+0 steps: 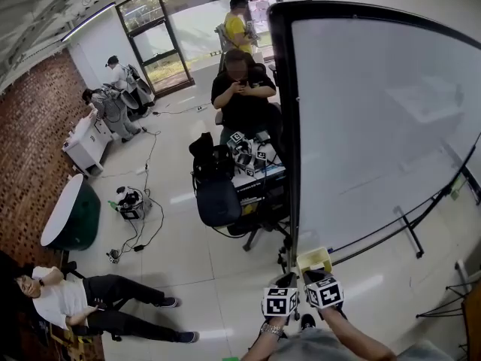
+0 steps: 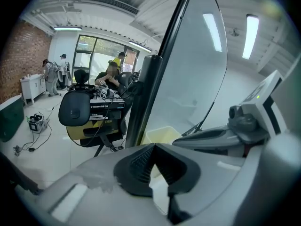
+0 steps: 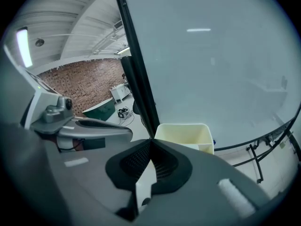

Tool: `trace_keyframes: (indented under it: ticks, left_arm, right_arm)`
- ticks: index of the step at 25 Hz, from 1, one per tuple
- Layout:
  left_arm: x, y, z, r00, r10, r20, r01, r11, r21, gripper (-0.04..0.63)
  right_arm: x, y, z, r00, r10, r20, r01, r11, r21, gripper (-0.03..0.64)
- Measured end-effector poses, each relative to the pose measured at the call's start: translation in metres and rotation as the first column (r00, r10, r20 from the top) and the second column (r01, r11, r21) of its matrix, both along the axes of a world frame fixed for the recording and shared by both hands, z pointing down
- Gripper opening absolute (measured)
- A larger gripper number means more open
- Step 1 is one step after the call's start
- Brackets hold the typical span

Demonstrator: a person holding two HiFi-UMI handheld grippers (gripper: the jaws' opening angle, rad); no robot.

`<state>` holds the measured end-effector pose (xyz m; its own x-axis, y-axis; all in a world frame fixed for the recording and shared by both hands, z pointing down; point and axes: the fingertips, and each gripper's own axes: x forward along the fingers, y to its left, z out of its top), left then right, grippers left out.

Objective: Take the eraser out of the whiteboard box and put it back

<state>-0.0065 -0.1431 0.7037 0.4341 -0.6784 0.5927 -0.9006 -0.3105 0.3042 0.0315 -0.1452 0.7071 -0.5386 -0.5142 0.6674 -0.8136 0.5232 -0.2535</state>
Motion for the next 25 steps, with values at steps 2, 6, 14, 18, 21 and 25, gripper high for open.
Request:
trace_keyframes:
  ticks: [2,6,14,18,21,25]
  left_arm:
    - [0.003,-0.001,-0.001,1.000,0.006,0.003,-0.006,1.000,0.001,0.003]
    - [0.005,0.001,0.001,1.000,0.015,0.005,-0.015,1.000,-0.001,0.003]
    - [0.003,0.018,-0.002,1.000,0.030,-0.003,-0.030,1.000,-0.003,0.003]
    - [-0.001,0.044,-0.001,0.999,0.032,-0.026,-0.032,0.999,-0.007,0.003]
    - [-0.005,0.066,0.007,0.999,0.036,-0.038,-0.037,0.999,-0.017,0.003]
    - [-0.006,0.096,0.019,0.998,0.061,-0.029,-0.062,0.997,-0.039,0.003]
  right_arm:
    - [0.001,-0.001,-0.001,1.000,-0.001,-0.009,0.001,1.000,0.004,0.002]
    - [0.000,0.003,0.001,1.000,-0.010,0.001,0.010,1.000,-0.013,0.003]
    - [-0.005,0.023,0.002,1.000,-0.013,0.029,0.014,0.999,-0.035,0.002]
    - [-0.009,0.048,0.004,1.000,-0.005,0.012,0.005,0.999,-0.034,0.002]
    - [-0.013,0.068,0.006,1.000,0.014,0.009,-0.013,0.999,-0.031,0.003]
    - [-0.013,0.092,0.004,0.998,0.059,0.019,-0.058,0.998,-0.026,0.002]
